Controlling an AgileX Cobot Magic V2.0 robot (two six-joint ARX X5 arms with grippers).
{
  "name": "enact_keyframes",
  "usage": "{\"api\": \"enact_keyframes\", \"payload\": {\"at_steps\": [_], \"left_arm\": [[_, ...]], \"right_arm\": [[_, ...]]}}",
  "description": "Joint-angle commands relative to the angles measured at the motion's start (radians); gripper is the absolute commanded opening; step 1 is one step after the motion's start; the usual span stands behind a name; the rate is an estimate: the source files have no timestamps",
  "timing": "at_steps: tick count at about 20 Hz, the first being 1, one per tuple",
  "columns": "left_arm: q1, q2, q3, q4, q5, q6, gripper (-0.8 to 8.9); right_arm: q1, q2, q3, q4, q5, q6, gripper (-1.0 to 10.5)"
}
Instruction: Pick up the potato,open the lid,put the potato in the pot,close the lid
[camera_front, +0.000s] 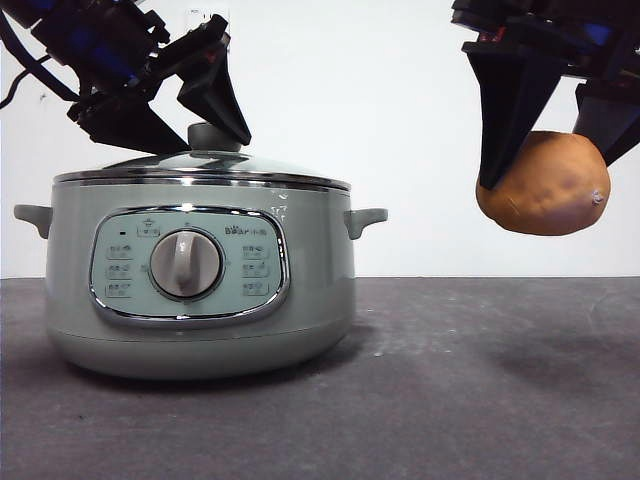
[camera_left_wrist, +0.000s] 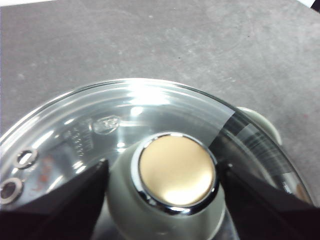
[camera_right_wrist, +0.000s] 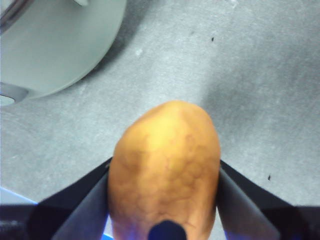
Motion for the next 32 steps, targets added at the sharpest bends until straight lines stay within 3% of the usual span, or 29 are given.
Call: {"api": "enact_keyframes", "payload": {"at_steps": [1, 3, 11, 18, 22, 27, 32], "left_arm": [[-0.005, 0.008, -0.003, 0.003, 0.004, 0.050, 1.09], [-0.007, 0.008, -0.003, 0.002, 0.004, 0.068, -0.14], [-0.011, -0.031, -0.003, 0.060, 0.008, 0.068, -0.09], [-0.011, -0.275, -0.003, 0.026, -0.008, 0.071, -0.09], [-0.011, -0.497, -0.003, -0.082, -0.083, 0.085, -0.09], [-0.011, -0.749, -0.003, -0.264, -0.180, 0.085, -0.09], [-0.011, -0.938, -0.003, -0.399, -0.232, 0.084, -0.09]], "right_arm": [[0.000, 0.001, 0.000, 0.001, 0.037, 0.010, -0.1], [0.000, 0.000, 0.000, 0.001, 0.041, 0.010, -0.1], [0.000, 0.000, 0.001, 0.026, 0.041, 0.014, -0.1], [0.002, -0.002, 0.042, 0.126, 0.008, 0.013, -0.1], [0.009, 0.013, 0.092, 0.224, -0.105, 0.009, -0.1], [0.076, 0.145, 0.229, 0.281, -0.124, -0.006, -0.1], [0.142, 0.407, 0.504, 0.252, -0.124, -0.071, -0.1]]}}
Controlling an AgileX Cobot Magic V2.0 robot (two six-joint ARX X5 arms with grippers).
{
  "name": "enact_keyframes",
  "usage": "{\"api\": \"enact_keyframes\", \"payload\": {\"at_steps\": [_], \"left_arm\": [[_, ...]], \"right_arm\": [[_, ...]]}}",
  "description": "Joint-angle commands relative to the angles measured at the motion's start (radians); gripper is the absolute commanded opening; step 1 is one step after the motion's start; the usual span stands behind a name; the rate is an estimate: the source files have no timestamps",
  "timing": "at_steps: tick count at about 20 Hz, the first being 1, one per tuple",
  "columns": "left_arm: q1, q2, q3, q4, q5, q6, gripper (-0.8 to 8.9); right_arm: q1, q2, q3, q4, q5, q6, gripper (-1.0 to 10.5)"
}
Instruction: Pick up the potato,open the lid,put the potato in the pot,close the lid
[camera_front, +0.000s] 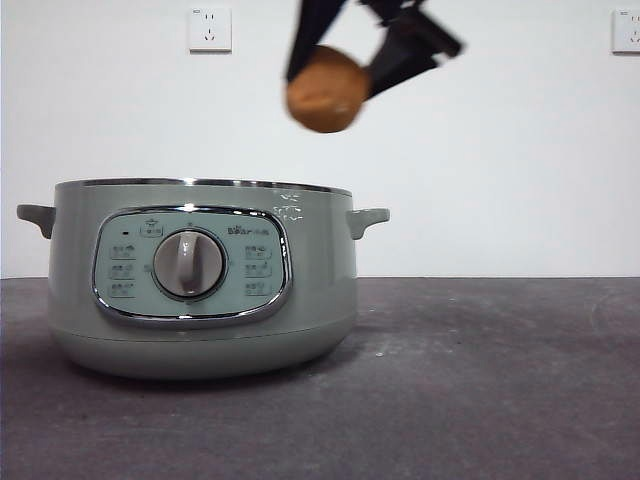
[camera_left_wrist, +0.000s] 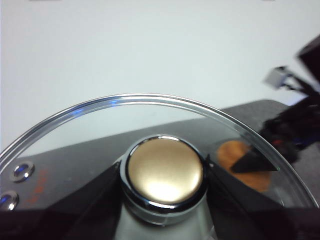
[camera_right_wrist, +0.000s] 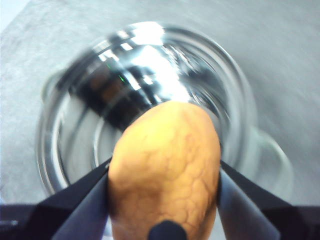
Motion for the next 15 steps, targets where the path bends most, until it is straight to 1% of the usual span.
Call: {"api": "enact_keyframes", "payload": {"at_steps": [1, 4, 6, 9, 11, 15], "left_arm": [[-0.002, -0.061, 0.010, 0.015, -0.036, 0.011, -0.09], [-0.002, -0.086, 0.010, -0.021, -0.051, 0.011, -0.09], [-0.002, -0.086, 0.010, -0.040, -0.050, 0.011, -0.09], [-0.002, -0.086, 0.010, -0.051, -0.051, 0.008, -0.09], [-0.002, -0.086, 0.010, -0.052, -0.069, 0.009, -0.09], [-0.002, -0.086, 0.010, -0.062, -0.070, 0.010, -0.09]], "right_arm": [[0.026, 0.136, 0.141, -0.016, -0.001, -0.055, -0.1], [0.048, 0.303, 0.315, -0.048, 0.002, -0.094, -0.1], [0.063, 0.387, 0.380, -0.048, 0.002, -0.102, -0.1], [0.079, 0.477, 0.404, -0.034, 0.007, -0.121, -0.1], [0.084, 0.523, 0.404, -0.029, 0.008, -0.121, -0.1], [0.084, 0.581, 0.404, -0.038, 0.007, -0.122, -0.1]]}}
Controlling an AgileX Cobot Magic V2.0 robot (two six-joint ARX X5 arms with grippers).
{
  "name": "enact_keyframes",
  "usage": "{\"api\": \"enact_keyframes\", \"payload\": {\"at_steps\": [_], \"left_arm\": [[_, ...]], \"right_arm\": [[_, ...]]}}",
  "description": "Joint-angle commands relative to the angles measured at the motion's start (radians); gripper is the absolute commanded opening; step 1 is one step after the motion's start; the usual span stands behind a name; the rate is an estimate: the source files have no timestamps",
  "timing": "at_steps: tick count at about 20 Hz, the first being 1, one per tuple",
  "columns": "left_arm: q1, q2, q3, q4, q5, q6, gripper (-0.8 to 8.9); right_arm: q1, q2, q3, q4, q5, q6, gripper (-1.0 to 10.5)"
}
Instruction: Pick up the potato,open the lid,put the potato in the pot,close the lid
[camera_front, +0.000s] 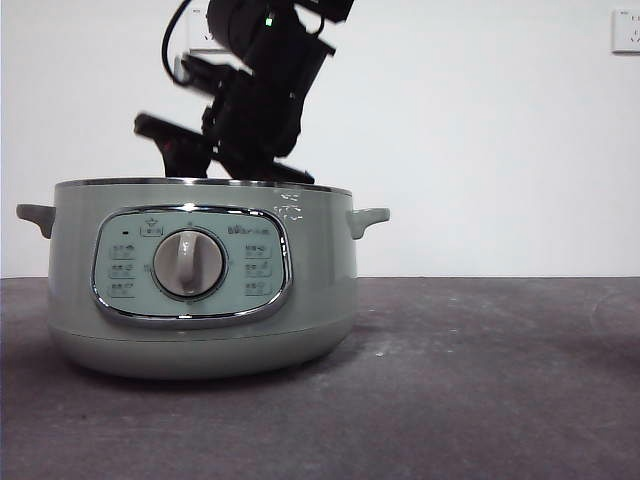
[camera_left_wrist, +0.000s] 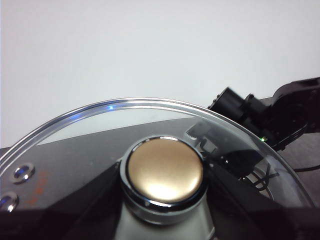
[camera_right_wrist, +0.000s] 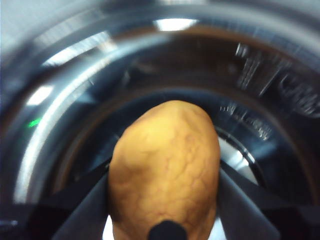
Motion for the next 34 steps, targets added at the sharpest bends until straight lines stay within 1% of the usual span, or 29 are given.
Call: {"api": "enact_keyframes", "payload": {"at_steps": [1, 3, 5, 7, 8, 9, 13, 15, 18, 19, 22, 23, 29, 32, 34], "left_arm": [[-0.002, -0.011, 0.009, 0.041, -0.008, 0.010, -0.09], [-0.002, -0.011, 0.009, 0.038, -0.031, 0.012, -0.09], [-0.002, -0.011, 0.009, 0.037, -0.031, 0.012, -0.09], [-0.002, -0.011, 0.009, 0.034, -0.031, 0.012, -0.09], [-0.002, -0.011, 0.009, 0.034, -0.031, 0.012, -0.09], [-0.002, -0.011, 0.009, 0.034, -0.031, 0.012, -0.09], [-0.002, 0.019, 0.009, 0.050, -0.031, 0.012, -0.09], [-0.002, 0.078, 0.009, 0.072, -0.029, 0.012, -0.09], [-0.002, 0.197, 0.009, 0.093, -0.029, 0.012, -0.09], [-0.002, 0.240, 0.009, 0.115, -0.027, 0.012, -0.09], [-0.002, 0.358, 0.009, 0.213, -0.014, 0.012, -0.09], [-0.002, 0.402, 0.009, 0.254, 0.008, 0.012, -0.09], [-0.003, 0.665, 0.009, 0.491, 0.136, 0.007, -0.09], [-0.004, 0.763, 0.009, 0.569, 0.140, 0.001, -0.09], [-0.005, 0.806, 0.009, 0.606, 0.176, -0.032, -0.09]], "right_arm": [[0.002, 0.030, 0.002, -0.005, 0.003, -0.016, -0.1], [0.002, 0.035, 0.002, -0.024, 0.003, -0.026, -0.1], [0.006, 0.035, 0.002, -0.029, 0.003, -0.031, 0.6], [0.007, 0.035, 0.002, -0.031, 0.003, -0.031, 2.6], [0.007, 0.035, 0.002, -0.033, 0.003, -0.030, 3.3], [0.007, 0.033, 0.002, -0.033, 0.003, -0.028, 3.6], [0.006, -0.060, 0.002, -0.058, 0.016, -0.023, 3.5], [0.003, -0.148, 0.002, -0.105, 0.058, -0.023, 3.5], [-0.007, -0.272, 0.002, -0.130, 0.056, -0.027, 3.5], [-0.012, -0.307, 0.002, -0.139, 0.069, -0.027, 3.5], [-0.016, -0.404, 0.002, -0.206, 0.164, -0.027, 3.5], [-0.022, -0.435, 0.002, -0.235, 0.184, -0.027, 3.5], [-0.039, -0.584, 0.002, -0.407, 0.189, -0.027, 3.5], [-0.039, -0.636, 0.002, -0.452, 0.190, -0.026, 3.5], [-0.039, -0.666, 0.002, -0.457, 0.191, -0.026, 3.5]]}}
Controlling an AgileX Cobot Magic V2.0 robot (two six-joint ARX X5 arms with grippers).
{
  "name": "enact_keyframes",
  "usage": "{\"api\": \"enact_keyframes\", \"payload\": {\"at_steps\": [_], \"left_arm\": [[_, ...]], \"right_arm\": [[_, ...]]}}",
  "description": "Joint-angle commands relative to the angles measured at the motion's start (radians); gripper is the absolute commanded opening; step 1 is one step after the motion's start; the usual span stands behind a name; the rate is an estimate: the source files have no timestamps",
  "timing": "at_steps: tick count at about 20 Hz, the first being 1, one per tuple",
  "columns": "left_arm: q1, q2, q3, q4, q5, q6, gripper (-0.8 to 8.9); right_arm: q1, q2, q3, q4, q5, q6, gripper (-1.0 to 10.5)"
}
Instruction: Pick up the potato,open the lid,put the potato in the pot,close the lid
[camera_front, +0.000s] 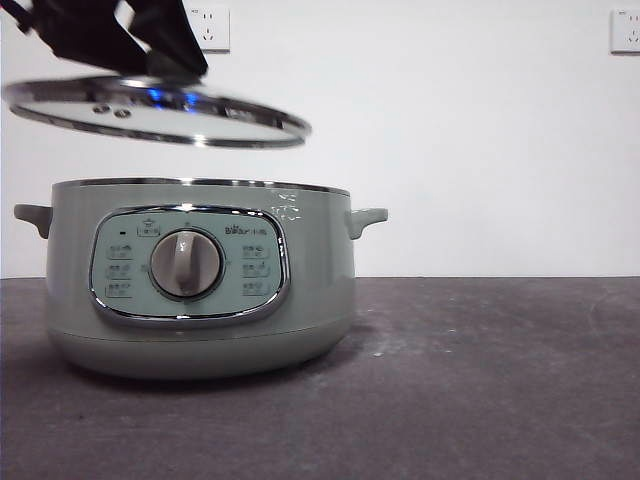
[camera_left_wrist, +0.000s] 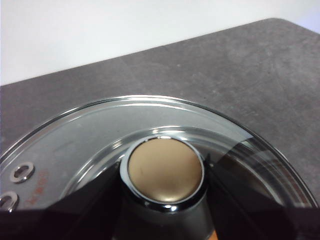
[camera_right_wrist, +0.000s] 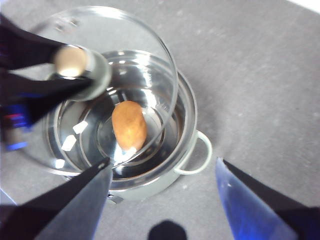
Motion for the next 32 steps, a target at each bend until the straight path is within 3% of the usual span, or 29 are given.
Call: {"api": "enact_keyframes", "payload": {"at_steps": [1, 8, 13, 27, 28, 31, 32], "left_arm": [[-0.003, 0.022, 0.010, 0.087, 0.039, -0.044, -0.09], [-0.008, 0.129, 0.010, 0.106, 0.040, -0.101, -0.09], [-0.029, 0.156, 0.010, 0.075, 0.039, -0.101, -0.09], [-0.072, 0.219, 0.009, -0.029, -0.021, -0.061, 0.00], [-0.072, 0.219, 0.009, -0.027, -0.021, -0.061, 0.17], [-0.071, 0.219, 0.010, -0.011, -0.018, -0.063, 4.05], [-0.072, 0.218, 0.010, -0.011, -0.018, -0.063, 4.31]], "right_arm": [[0.000, -0.028, -0.002, 0.001, 0.002, -0.005, 3.5], [0.000, -0.092, -0.002, -0.005, 0.003, -0.005, 3.5], [0.000, -0.097, -0.002, -0.023, 0.054, -0.005, 3.5], [0.000, -0.097, -0.002, -0.088, 0.051, 0.000, 3.5], [0.000, -0.097, -0.002, -0.094, 0.051, 0.000, 3.5], [0.000, -0.097, -0.002, -0.112, 0.051, 0.000, 3.5], [0.000, -0.097, -0.002, -0.117, 0.051, -0.001, 3.5]]}}
